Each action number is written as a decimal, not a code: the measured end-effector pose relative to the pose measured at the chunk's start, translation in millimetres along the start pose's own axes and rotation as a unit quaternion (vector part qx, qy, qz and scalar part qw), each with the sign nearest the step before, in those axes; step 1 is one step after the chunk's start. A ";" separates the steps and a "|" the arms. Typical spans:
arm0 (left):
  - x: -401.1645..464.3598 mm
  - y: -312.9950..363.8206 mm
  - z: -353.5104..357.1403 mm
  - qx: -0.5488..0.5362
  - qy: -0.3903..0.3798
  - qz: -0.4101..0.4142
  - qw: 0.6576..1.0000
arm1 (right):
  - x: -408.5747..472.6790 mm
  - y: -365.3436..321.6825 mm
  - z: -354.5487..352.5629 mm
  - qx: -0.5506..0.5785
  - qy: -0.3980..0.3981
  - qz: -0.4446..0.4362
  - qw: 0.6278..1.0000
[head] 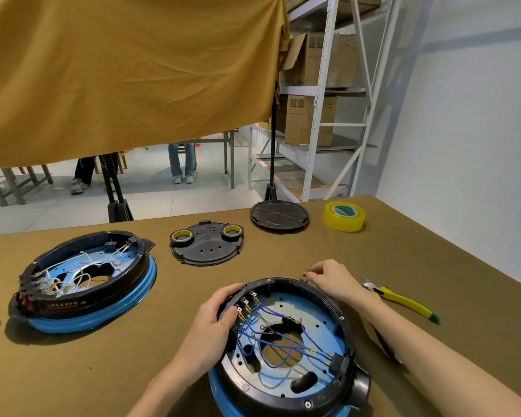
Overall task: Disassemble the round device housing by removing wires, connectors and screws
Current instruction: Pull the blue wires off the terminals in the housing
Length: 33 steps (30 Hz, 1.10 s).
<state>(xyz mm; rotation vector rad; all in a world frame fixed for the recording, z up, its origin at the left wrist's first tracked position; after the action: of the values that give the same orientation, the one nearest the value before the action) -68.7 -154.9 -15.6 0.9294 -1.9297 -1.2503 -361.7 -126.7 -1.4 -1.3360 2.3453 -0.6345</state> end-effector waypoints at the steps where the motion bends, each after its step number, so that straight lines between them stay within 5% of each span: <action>1: 0.1 -0.4 -0.3 -0.003 -0.001 0.000 1.000 | 1.0 0.2 -2.1 0.004 -0.008 -0.005 1.000; 10: -1.2 -0.8 0.0 -0.039 0.002 -0.013 0.999 | -40.4 -32.0 -12.6 0.100 0.050 -0.132 0.985; 13: -3.0 1.7 1.5 -0.051 0.003 -0.008 0.999 | -63.5 -52.2 7.5 -0.006 0.023 -0.156 0.988; 17: -7.1 4.2 0.7 -0.033 0.009 0.003 0.999 | -70.2 -57.6 31.3 -0.204 0.091 -0.160 0.962; 23: -16.7 0.0 -9.8 0.005 -0.001 0.023 1.000 | -47.0 -66.2 22.4 -0.099 0.050 -0.197 0.974; 27: -25.7 -13.6 -8.8 0.089 0.036 0.045 0.994 | -73.3 -84.5 24.1 0.003 0.076 -0.298 0.952; 33: -31.7 -22.3 3.5 -0.003 0.035 0.026 0.999 | -121.7 -104.8 36.8 -0.071 -0.018 -0.340 0.938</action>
<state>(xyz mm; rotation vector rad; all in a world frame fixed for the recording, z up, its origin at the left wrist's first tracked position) -49.7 -133.4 -42.0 0.9019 -1.8840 -1.1773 -209.8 -75.3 36.6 -2.2294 1.8919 -0.6176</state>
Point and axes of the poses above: each hand's wrist, its own x-axis towards the middle knuckle, its own z-axis out of the palm, y = z × x, the point moved 2 cm from there along x, towards the middle knuckle, and after that the axes turned 3 degrees about z, right-handed, at the moved point
